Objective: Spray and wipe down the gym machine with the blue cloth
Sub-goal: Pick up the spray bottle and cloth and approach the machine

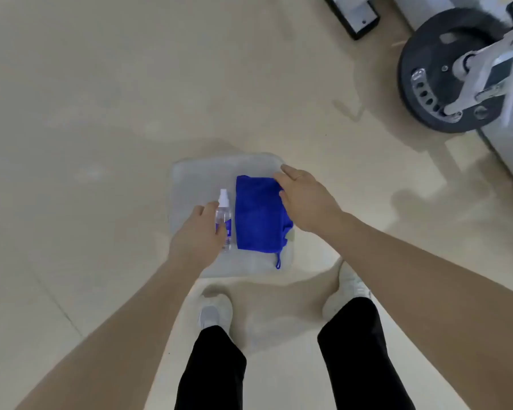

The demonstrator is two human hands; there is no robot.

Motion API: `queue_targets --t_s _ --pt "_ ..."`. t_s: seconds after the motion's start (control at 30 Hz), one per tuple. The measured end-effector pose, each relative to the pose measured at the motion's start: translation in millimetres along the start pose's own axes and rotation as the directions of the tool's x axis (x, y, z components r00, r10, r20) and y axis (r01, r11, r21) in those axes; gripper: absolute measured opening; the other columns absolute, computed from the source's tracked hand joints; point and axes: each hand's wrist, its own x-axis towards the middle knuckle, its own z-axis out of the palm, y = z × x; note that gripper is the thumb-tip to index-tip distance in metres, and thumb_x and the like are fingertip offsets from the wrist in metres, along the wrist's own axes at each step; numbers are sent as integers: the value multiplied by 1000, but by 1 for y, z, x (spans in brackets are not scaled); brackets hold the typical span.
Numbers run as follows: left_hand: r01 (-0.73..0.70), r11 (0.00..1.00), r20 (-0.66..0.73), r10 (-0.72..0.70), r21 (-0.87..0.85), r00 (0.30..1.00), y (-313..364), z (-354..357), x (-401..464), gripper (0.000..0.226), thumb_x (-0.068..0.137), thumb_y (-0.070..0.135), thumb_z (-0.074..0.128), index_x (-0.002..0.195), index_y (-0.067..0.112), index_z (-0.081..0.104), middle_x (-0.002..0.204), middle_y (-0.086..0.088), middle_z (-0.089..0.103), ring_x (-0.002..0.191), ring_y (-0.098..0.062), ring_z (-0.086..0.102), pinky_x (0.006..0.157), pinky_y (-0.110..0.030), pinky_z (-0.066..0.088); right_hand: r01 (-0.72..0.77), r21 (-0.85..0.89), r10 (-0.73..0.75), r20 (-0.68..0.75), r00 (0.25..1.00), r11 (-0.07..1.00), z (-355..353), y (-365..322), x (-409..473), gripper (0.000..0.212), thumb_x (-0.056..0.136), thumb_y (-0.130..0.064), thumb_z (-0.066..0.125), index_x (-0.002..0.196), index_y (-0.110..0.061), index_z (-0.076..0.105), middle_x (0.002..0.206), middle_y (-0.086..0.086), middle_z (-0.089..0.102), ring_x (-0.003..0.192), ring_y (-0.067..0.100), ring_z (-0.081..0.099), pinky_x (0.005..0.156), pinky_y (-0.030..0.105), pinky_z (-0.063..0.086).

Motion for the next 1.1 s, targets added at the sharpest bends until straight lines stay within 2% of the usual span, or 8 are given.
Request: queue_targets --t_s 0.13,0.37,0.63,0.7,0.77,0.87,1.0,1.1 --pt "75 997 -6 -75 -32 997 -10 28 18 60 94 26 50 146 19 20 136 -9 38 105 -32 55 75 -36 42 -47 40 46 18 999 998 18 4 21 51 99 -17 35 148 -19 20 152 8 26 135 27 25 107 36 30" --pt "110 984 -84 -122 -137 989 -6 45 42 60 91 16 51 144 21 23 125 -11 41 91 -33 55 68 -31 37 -166 10 166 -22 986 986 30 14 39 35 96 -28 47 124 -7 46 117 13 52 112 30 42 87 37 40" --pt "-6 766 69 65 -643 995 40 14 1 59 89 2 38 138 32 25 85 -6 49 66 -18 47 58 -25 46 -233 242 232 33 972 942 -9 45 -8 14 96 -19 44 88 -8 43 74 3 44 76 27 43 61 32 34" --pt "-59 750 40 112 -659 993 65 -6 -11 50 92 9 37 132 39 29 86 -12 53 69 -20 50 62 -28 47 -261 421 268 44 963 869 -32 52 -26 6 97 -12 39 102 -11 42 69 6 44 63 24 40 51 27 30" --pt "-113 750 20 166 -652 986 94 -29 -23 39 93 19 38 123 44 35 87 -17 55 70 -27 52 63 -37 49 -233 566 281 3 960 791 -64 51 -46 34 97 -7 34 129 -19 37 76 8 45 60 18 39 48 19 30" --pt "-200 785 19 259 -587 966 143 -59 -40 30 96 26 40 119 45 41 82 -19 56 70 -37 55 60 -45 51 -35 597 181 -186 966 802 -112 51 -72 55 94 6 31 138 -26 38 101 -3 43 87 15 44 68 12 36" --pt "-355 777 -17 406 -519 914 218 -86 -60 30 95 24 48 116 40 34 74 -8 49 58 -21 48 58 -41 48 -131 904 171 66 983 406 -191 60 -118 24 89 -8 46 72 -15 61 75 9 42 70 32 45 50 25 34" --pt "-443 756 -47 483 -481 875 269 -102 -73 34 92 19 53 113 35 31 74 -3 50 52 -8 44 57 -28 42 -67 980 58 57 997 187 -236 71 -153 15 89 -15 56 80 -12 68 75 8 66 72 24 63 57 24 50"
